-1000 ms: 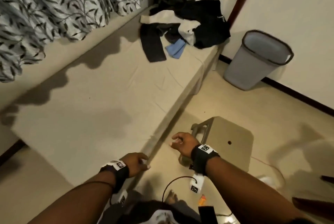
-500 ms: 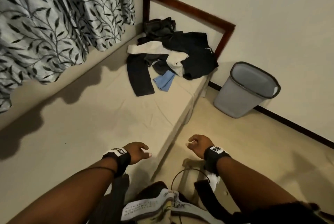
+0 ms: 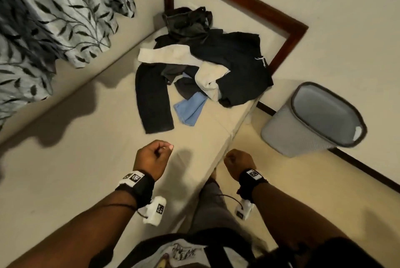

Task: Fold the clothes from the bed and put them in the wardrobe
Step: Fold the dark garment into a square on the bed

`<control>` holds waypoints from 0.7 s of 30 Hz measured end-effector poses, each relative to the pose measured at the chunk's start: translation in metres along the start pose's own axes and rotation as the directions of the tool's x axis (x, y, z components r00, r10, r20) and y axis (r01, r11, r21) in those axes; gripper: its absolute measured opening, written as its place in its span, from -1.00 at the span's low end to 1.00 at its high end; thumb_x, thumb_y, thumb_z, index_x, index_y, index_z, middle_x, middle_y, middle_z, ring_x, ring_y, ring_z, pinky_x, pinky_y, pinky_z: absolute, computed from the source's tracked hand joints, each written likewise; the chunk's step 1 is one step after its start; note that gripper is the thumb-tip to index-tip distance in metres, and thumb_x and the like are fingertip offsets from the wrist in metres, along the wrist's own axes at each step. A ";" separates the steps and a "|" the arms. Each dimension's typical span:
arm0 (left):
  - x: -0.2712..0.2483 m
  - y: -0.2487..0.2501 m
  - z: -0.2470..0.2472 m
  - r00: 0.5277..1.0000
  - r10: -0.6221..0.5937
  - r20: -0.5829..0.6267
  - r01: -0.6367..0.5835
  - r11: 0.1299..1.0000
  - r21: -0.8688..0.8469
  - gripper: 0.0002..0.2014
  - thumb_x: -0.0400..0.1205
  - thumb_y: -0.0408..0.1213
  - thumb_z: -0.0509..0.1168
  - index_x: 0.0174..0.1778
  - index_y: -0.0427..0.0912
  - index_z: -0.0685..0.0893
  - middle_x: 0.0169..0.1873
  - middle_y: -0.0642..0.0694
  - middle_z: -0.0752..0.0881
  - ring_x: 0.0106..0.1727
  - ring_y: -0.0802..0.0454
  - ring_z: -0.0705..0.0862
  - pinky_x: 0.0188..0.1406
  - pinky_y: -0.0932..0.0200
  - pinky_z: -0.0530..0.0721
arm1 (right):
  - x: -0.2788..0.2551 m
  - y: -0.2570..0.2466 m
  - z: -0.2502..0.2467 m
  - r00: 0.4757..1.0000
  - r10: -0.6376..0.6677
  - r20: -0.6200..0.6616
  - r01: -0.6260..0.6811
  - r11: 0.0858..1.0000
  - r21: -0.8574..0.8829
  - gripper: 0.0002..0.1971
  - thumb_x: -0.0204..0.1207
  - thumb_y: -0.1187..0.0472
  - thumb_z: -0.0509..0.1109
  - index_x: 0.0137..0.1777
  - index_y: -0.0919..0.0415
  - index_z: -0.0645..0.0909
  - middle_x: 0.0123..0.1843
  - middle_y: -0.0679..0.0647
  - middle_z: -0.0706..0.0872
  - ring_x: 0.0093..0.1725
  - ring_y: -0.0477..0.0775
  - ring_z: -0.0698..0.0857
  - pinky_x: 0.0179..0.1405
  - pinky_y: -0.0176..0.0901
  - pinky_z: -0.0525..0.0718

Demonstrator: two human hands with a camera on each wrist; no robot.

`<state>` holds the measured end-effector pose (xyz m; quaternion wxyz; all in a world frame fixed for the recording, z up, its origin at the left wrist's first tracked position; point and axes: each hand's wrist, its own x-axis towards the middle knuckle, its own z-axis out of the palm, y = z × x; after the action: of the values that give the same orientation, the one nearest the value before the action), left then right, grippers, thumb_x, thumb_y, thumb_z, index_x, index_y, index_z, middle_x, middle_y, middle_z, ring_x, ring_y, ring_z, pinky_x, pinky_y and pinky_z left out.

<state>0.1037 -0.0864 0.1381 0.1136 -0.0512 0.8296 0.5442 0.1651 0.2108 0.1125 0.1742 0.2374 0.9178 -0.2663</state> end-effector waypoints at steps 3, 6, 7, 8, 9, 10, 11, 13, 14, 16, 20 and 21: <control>0.068 0.008 0.047 0.997 -0.062 -0.041 0.062 0.998 0.001 -0.88 0.62 -0.23 0.52 -0.19 0.10 0.80 -0.48 0.18 0.66 -0.42 0.22 0.58 -0.27 0.36 0.63 | 0.107 0.019 0.001 0.989 0.036 0.140 -0.031 0.999 -0.037 -0.77 0.60 -0.08 0.38 0.10 0.01 0.72 0.13 0.07 0.79 0.15 0.23 0.72 0.07 -0.10 0.64; 0.144 0.018 0.098 0.983 -0.179 0.045 0.176 0.982 0.070 -0.85 0.61 -0.26 0.53 -0.24 0.07 0.81 -0.38 0.17 0.75 -0.34 0.23 0.65 -0.14 0.35 0.65 | 0.205 0.037 0.000 0.936 0.116 0.331 -0.091 0.992 -0.091 -0.65 0.57 -0.18 0.42 0.22 -0.01 0.72 0.31 0.03 0.72 0.34 0.21 0.66 0.18 -0.14 0.56; 0.164 0.025 0.112 0.971 -0.212 0.113 0.201 0.975 0.096 -0.89 0.60 -0.26 0.54 -0.18 0.07 0.81 -0.30 0.12 0.79 -0.28 0.20 0.69 -0.05 0.27 0.68 | 0.229 0.036 -0.005 0.918 0.143 0.371 -0.115 0.989 -0.096 -0.63 0.58 -0.17 0.45 0.27 0.01 0.71 0.39 0.04 0.67 0.42 0.21 0.61 0.28 -0.11 0.54; 0.183 0.030 0.127 0.953 -0.229 0.196 0.208 0.970 0.124 -0.91 0.60 -0.24 0.54 -0.11 0.07 0.81 -0.22 0.07 0.81 -0.24 0.21 0.71 0.01 0.19 0.70 | 0.254 0.036 -0.010 0.898 0.154 0.412 -0.122 0.987 -0.103 -0.61 0.59 -0.14 0.46 0.32 0.03 0.69 0.46 0.06 0.62 0.47 0.21 0.57 0.38 -0.09 0.51; 0.208 0.036 0.145 0.930 -0.252 0.269 0.221 0.965 0.143 -0.90 0.60 -0.23 0.54 -0.08 0.10 0.80 -0.16 0.04 0.81 -0.23 0.27 0.71 0.02 0.19 0.69 | 0.286 0.036 -0.015 0.883 0.160 0.441 -0.119 0.986 -0.119 -0.59 0.60 -0.13 0.47 0.35 0.04 0.67 0.51 0.07 0.58 0.50 0.21 0.54 0.43 -0.08 0.48; 0.227 0.041 0.158 0.911 -0.266 0.316 0.230 0.962 0.149 -0.87 0.60 -0.22 0.54 -0.08 0.14 0.78 -0.14 0.04 0.80 -0.24 0.35 0.69 0.00 0.23 0.65 | 0.314 0.035 -0.018 0.879 0.154 0.452 -0.108 0.986 -0.126 -0.57 0.60 -0.14 0.47 0.38 0.05 0.66 0.54 0.08 0.56 0.51 0.21 0.52 0.46 -0.06 0.46; 0.248 0.047 0.172 0.902 -0.272 0.335 0.240 0.961 0.136 -0.85 0.60 -0.22 0.54 -0.10 0.18 0.76 -0.13 0.06 0.80 -0.24 0.39 0.68 -0.01 0.28 0.62 | 0.344 0.035 -0.021 0.876 0.153 0.458 -0.099 0.985 -0.141 -0.55 0.61 -0.14 0.46 0.40 0.06 0.64 0.56 0.10 0.54 0.53 0.21 0.50 0.48 -0.04 0.45; 0.278 0.059 0.191 0.912 -0.262 0.315 0.246 0.965 0.089 -0.84 0.61 -0.20 0.53 -0.11 0.21 0.76 -0.14 0.11 0.80 -0.19 0.38 0.70 0.02 0.29 0.65 | 0.390 0.032 -0.023 0.878 0.139 0.457 -0.053 0.979 -0.197 -0.51 0.62 -0.14 0.44 0.47 0.07 0.61 0.61 0.11 0.49 0.57 0.22 0.47 0.54 -0.01 0.41; 0.293 0.062 0.201 0.918 -0.261 0.298 0.255 0.965 0.059 -0.85 0.61 -0.20 0.53 -0.09 0.21 0.76 -0.15 0.11 0.81 -0.16 0.33 0.73 0.06 0.24 0.69 | 0.414 0.031 -0.022 0.881 0.140 0.453 -0.043 0.975 -0.219 -0.51 0.62 -0.14 0.45 0.47 0.06 0.61 0.63 0.12 0.46 0.58 0.22 0.46 0.55 -0.02 0.40; 0.312 0.067 0.213 0.922 -0.269 0.280 0.269 0.962 0.039 -0.85 0.63 -0.17 0.51 -0.06 0.23 0.75 -0.16 0.13 0.81 -0.13 0.28 0.75 0.08 0.20 0.72 | 0.452 0.026 -0.016 0.888 0.123 0.444 -0.020 0.973 -0.230 -0.49 0.55 -0.13 0.53 0.45 0.02 0.65 0.74 0.14 0.24 0.63 0.20 0.40 0.60 -0.03 0.37; 0.321 0.059 0.215 0.912 -0.313 0.266 0.294 0.949 0.111 -0.85 0.62 -0.09 0.50 -0.04 0.32 0.73 -0.13 0.14 0.80 -0.09 0.15 0.76 0.03 0.19 0.72 | 0.497 0.001 -0.004 0.886 0.103 0.453 0.040 0.955 -0.295 -0.31 0.45 -0.21 0.58 0.58 -0.13 0.53 0.79 0.06 -0.37 0.76 0.30 0.12 0.72 0.08 0.25; 0.320 0.053 0.213 0.906 -0.332 0.261 0.307 0.943 0.131 -0.84 0.62 -0.11 0.51 -0.04 0.31 0.73 -0.15 0.14 0.79 -0.13 0.14 0.75 0.01 0.21 0.71 | 0.505 -0.007 -0.003 0.882 0.101 0.461 0.032 0.961 -0.274 -0.21 0.46 -0.22 0.57 0.67 -0.10 0.41 0.80 0.06 -0.36 0.75 0.33 0.12 0.71 0.13 0.27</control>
<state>-0.1889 0.1425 0.0258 0.3193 -0.1042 0.8083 0.4836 -0.2563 0.3800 -0.1078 0.4273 0.1558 0.8715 -0.1836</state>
